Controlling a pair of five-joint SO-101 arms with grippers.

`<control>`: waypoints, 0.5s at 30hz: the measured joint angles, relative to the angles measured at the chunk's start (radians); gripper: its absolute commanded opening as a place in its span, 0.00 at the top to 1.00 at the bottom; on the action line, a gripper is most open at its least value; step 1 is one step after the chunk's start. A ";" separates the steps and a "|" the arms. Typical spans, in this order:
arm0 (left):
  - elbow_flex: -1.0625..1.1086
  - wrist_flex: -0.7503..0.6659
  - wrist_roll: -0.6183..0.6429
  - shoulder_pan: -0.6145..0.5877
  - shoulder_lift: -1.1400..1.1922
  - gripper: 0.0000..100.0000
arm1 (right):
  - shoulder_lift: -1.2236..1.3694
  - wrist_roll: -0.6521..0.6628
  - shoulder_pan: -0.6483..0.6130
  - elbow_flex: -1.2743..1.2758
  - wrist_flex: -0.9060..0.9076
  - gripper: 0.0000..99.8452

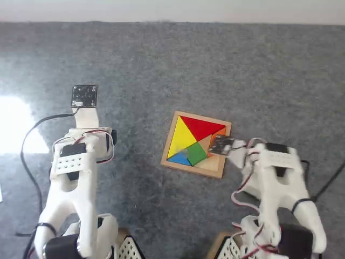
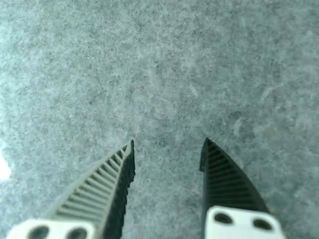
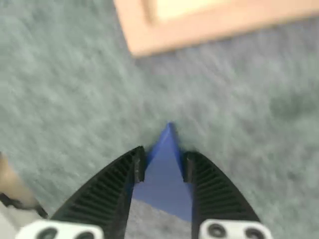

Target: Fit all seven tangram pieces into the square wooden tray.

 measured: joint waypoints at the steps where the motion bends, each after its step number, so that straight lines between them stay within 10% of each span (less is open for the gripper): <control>1: 0.000 0.000 0.000 0.000 0.000 0.79 | 0.006 0.038 0.044 -0.009 0.000 0.88; 15: 0.000 0.000 0.000 0.000 0.000 0.79 | 0.018 0.014 0.463 -0.249 -0.049 0.88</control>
